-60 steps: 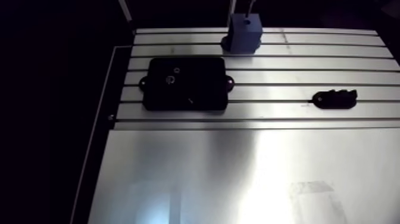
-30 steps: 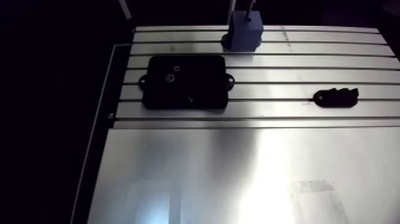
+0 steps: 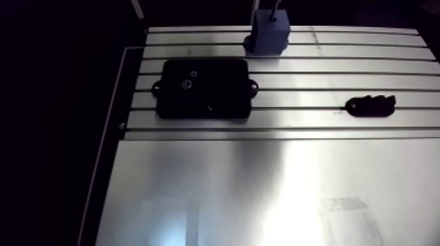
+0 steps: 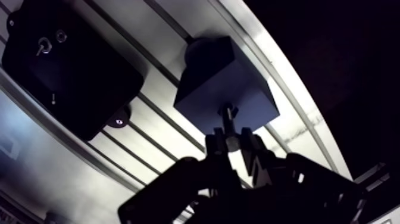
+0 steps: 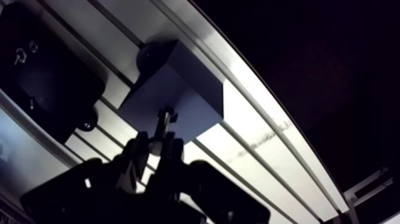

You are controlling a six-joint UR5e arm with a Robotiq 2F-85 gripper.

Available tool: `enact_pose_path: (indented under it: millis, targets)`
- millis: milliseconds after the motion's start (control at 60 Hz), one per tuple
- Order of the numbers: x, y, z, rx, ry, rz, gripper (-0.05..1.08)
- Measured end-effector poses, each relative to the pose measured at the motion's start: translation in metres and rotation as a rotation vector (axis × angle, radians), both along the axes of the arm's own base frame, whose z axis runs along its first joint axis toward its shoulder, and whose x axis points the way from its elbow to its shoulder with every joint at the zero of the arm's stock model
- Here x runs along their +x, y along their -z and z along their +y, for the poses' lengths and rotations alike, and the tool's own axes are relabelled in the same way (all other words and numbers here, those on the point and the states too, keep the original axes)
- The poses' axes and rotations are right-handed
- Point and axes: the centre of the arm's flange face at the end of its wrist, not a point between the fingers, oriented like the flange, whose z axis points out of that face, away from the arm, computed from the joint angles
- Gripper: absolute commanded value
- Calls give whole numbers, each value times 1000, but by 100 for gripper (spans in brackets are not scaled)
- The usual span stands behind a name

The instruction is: Pick up the M10 bolt and insert it into the hex recess until seated.

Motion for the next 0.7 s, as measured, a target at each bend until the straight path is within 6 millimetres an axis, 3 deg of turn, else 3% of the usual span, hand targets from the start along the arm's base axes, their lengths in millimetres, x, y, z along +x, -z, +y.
enact_pose_path:
  millis: [700]
  targets:
    - [1,3,1,2,-2,-5,97]
